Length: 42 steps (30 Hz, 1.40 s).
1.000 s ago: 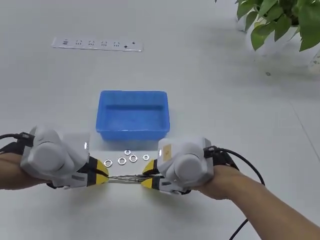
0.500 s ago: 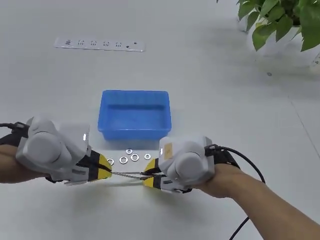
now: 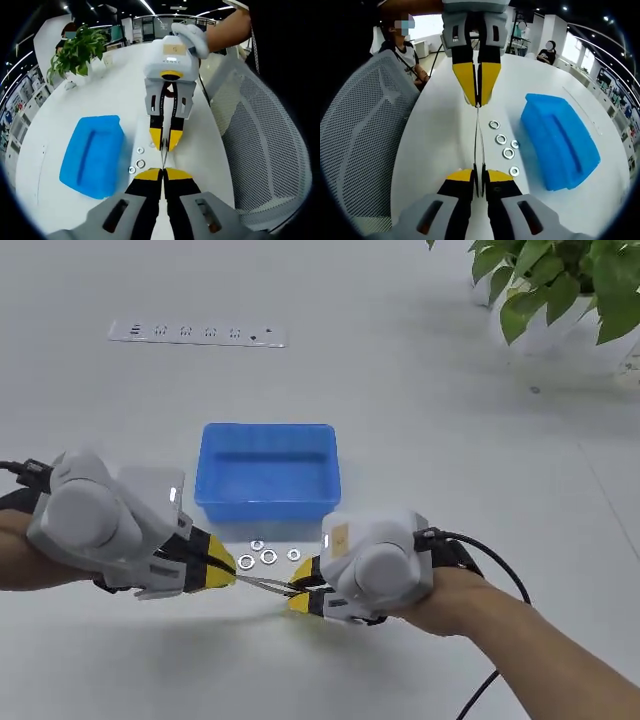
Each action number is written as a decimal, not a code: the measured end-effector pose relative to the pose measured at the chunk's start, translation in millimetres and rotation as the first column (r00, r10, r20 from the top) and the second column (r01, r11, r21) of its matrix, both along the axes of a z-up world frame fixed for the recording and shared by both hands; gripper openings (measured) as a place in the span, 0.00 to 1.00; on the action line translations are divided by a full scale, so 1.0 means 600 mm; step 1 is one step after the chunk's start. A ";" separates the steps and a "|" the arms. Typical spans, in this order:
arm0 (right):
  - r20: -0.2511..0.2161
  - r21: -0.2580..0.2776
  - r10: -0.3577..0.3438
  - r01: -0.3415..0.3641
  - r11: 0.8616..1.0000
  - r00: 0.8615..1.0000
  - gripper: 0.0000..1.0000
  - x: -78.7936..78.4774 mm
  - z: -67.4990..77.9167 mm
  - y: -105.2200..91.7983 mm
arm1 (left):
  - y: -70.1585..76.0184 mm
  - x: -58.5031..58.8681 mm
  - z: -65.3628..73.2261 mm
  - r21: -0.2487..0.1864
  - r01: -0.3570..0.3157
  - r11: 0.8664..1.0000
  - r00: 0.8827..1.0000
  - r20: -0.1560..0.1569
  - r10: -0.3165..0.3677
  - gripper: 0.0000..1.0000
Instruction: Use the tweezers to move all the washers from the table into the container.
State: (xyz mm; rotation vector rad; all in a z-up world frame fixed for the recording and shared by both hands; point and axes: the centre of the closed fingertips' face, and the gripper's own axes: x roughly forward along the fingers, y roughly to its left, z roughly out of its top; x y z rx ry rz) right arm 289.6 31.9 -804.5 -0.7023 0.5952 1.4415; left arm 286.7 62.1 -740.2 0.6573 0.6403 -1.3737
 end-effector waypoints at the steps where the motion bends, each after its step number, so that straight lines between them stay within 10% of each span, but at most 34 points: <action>1: 0.001 0.005 -0.003 0.003 1.000 1.000 0.10 0.001 0.002 0.000 | -0.001 0.001 0.002 0.000 0.003 1.000 1.000 0.003 -0.003 0.05; 16: 0.003 0.043 -0.024 0.024 0.999 1.000 0.10 0.005 0.018 0.012 | -0.031 0.005 0.049 -0.038 0.047 0.998 0.998 0.039 -0.045 0.05; 42: -0.007 0.060 -0.034 0.034 0.998 0.999 0.09 0.003 0.019 0.003 | -0.081 -0.001 0.053 -0.070 0.117 0.991 0.992 0.051 -0.113 0.05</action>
